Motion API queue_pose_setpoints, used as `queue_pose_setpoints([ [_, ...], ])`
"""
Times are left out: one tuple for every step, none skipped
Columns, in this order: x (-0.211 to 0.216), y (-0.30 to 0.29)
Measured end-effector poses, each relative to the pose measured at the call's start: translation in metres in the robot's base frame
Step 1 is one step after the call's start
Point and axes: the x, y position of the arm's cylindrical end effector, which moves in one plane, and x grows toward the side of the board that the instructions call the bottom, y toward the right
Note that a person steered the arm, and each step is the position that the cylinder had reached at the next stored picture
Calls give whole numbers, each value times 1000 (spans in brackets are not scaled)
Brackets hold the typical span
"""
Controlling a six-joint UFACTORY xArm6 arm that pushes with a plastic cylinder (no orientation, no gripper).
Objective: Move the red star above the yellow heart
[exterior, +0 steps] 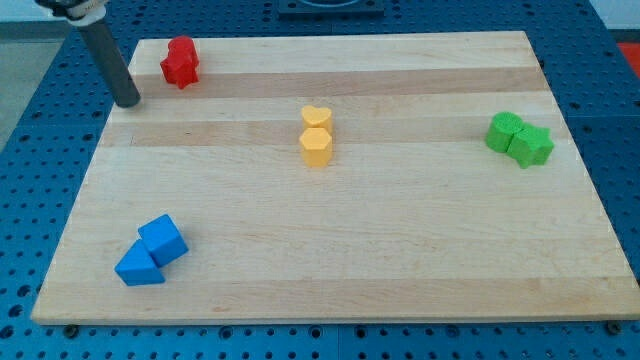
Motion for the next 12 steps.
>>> queue_pose_setpoints([
  [-38,2],
  [-53,29],
  [-53,64],
  [-41,88],
  [-36,119],
  [-30,148],
  [-20,176],
  [-18,177],
  [-16,161],
  [0,150],
  [15,148],
  [15,155],
])
